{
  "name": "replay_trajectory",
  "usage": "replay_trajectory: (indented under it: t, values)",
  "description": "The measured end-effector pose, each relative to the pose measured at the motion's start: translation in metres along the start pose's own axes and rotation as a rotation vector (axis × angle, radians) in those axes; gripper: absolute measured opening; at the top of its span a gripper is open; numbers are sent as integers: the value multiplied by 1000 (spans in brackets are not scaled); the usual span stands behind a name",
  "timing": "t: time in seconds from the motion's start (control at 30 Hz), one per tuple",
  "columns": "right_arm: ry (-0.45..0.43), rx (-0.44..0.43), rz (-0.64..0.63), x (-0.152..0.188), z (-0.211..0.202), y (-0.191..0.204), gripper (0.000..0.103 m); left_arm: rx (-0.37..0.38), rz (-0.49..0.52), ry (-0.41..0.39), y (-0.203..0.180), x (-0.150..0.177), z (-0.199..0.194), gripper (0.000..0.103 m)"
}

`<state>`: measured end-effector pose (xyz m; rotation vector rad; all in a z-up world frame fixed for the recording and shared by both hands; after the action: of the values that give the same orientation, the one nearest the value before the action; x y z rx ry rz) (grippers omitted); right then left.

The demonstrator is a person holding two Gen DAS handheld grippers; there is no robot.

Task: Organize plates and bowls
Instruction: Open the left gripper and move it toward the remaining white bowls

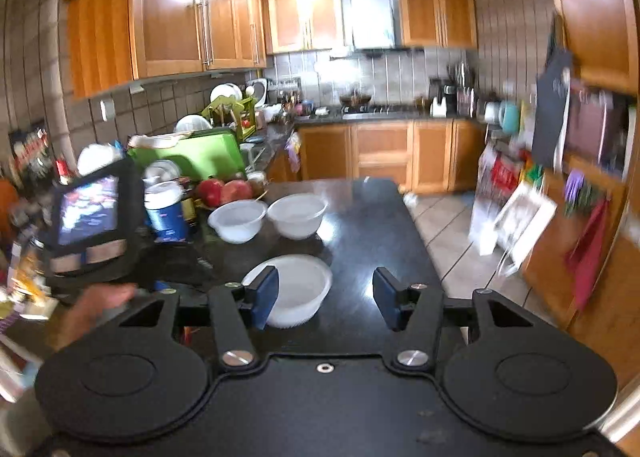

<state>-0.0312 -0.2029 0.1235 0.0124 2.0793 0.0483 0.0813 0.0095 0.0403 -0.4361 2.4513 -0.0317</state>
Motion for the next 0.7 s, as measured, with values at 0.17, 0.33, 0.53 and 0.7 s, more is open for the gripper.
replay_trajectory:
  t: [0.17,0.33,0.53,0.7]
  values:
    - [0,-77,-55,23,-25,14,55,-45,-36,-19,27,10,-11,48]
    - [13,-100,-110,46,-27,28,55,-9,-54,-14,53,16,-24,49]
    - [81,-142,-72,53,-2,21,55,-27,-24,-43,68,19,-32,48]
    - [108,-150,-44,51,25,3,55,-3,30,-43,64,14,-23,48]
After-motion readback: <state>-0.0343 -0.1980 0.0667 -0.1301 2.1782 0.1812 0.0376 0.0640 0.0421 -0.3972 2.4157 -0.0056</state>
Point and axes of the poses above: each gripper's, at about its wrist camera, not at the fingertips, and z roughly the way its jaws point, y to its left, x to its underside, the point moved 1 cm from there along z, roughly the way its jaws point, and after that the axes turned 4 degrees about x, right-handed, at the moved point
